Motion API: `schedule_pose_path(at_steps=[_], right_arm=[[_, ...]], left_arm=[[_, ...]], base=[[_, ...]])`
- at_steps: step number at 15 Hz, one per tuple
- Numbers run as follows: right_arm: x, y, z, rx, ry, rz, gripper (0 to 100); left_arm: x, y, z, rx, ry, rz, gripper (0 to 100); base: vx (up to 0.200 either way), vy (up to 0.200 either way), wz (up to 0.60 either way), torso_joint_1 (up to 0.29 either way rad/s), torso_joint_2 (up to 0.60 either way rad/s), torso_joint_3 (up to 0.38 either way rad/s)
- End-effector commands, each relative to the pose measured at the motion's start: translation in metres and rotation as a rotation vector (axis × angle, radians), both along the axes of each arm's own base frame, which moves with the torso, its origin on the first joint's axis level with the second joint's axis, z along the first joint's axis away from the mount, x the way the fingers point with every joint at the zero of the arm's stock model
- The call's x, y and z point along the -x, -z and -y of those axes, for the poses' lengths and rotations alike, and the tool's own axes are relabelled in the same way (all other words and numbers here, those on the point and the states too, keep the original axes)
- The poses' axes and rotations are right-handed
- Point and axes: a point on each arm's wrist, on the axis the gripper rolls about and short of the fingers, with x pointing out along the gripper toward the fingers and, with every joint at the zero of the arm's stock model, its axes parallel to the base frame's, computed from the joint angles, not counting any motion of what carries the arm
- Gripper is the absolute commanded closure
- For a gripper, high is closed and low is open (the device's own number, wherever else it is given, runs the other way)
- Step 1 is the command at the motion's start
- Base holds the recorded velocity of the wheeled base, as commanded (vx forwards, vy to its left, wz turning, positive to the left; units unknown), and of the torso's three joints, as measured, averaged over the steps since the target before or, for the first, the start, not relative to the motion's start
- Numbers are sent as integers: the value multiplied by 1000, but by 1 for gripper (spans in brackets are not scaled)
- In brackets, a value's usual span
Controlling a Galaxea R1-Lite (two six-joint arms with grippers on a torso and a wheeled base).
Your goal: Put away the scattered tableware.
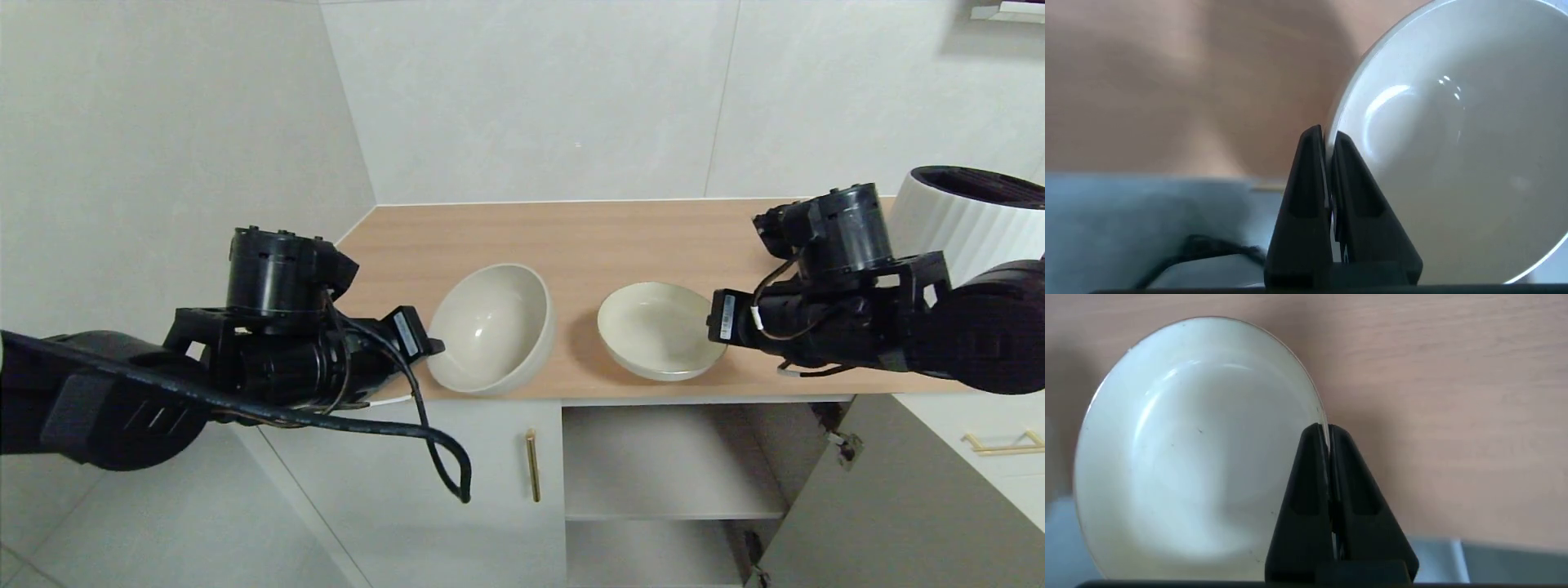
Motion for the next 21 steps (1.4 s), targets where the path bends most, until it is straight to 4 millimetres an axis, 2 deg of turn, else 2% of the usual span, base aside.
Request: schedule_pose_path(at_steps=[1,4,6,12,17,21], right_arm=[[28,-25,14,-36,-32,35,100],[52,-30,26,-41,-127,-2,100],[67,-24,32,5,-247,-8,100],[64,-17,30,25,-261,-32,100],[59,-9,28,52,-264,-51,100],[56,-5,26,57,-263,-61,100]], left_arm=[[22,-13,-11,-35,23,62,100],[40,-19,-18,-107,73,119,100],[46,-20,-20,-131,88,131,100],[49,-18,-20,-140,99,131,100],[48,-16,-19,-144,102,122,100],[48,-16,-19,-144,102,122,100]], base=[[0,0,0,0,0,0],[0,0,0,0,0,0],[0,0,0,0,0,0],[0,0,0,0,0,0],[-200,0,0,4,1,1],[0,0,0,0,0,0]])
